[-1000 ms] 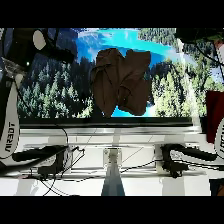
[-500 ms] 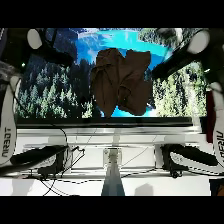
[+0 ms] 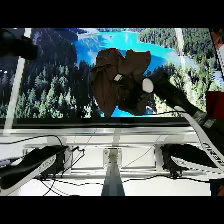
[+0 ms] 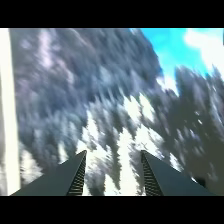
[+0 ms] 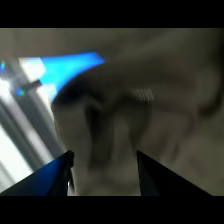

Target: Fold the clothes and pants, and hang the long-sleeved shirts on hangers.

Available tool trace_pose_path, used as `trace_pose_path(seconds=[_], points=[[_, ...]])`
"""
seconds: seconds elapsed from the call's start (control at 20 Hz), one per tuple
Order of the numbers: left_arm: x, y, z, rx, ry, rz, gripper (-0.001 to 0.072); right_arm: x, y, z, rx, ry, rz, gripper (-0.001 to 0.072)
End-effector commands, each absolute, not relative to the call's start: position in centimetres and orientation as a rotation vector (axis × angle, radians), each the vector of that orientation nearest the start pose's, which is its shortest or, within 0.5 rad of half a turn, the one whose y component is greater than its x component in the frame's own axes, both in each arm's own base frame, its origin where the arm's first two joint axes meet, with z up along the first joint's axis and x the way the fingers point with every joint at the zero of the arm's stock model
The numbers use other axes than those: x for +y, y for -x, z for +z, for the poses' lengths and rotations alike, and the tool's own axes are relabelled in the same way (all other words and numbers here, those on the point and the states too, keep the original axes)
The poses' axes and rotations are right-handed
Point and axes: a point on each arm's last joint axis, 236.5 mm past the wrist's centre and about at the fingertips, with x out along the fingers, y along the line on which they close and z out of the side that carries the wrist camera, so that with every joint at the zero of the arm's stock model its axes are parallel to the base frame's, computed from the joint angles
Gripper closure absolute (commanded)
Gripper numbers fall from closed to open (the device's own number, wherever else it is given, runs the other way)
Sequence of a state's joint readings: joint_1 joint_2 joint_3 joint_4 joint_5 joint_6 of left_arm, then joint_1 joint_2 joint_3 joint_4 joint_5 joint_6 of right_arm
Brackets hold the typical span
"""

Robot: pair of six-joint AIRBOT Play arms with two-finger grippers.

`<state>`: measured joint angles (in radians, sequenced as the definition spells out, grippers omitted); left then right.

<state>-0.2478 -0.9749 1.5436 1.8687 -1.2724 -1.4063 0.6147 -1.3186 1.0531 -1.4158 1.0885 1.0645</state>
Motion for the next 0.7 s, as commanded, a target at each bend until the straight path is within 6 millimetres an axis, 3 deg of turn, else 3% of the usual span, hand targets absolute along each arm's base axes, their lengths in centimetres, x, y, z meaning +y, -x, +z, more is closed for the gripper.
trace_pose_path(seconds=[0.0, 0.2, 0.35, 0.5, 0.65], points=[[-1.2, -34.8, 30.5, 0.593, -0.428, -0.011, 0.0342, 26.2, -28.8, -5.4, 1.093, 0.753, 0.964, 0.0239], [-1.4, -35.3, 29.9, 0.608, -0.430, -0.016, 0.0342, 24.9, -26.8, -8.5, 1.249, 0.783, 0.985, 0.0221], [-1.6, -36.0, 29.0, 0.633, -0.436, -0.020, 0.0342, 24.6, -26.5, -10.0, 1.290, 0.792, 0.985, 0.0222], [-1.7, -36.6, 28.2, 0.655, -0.442, -0.023, 0.0342, 24.5, -26.7, -9.7, 1.293, 0.805, 0.983, 0.0222], [-1.8, -36.9, 27.8, 0.666, -0.445, -0.025, 0.0342, 24.8, -26.6, -7.9, 1.325, 0.802, 0.997, 0.0222]])
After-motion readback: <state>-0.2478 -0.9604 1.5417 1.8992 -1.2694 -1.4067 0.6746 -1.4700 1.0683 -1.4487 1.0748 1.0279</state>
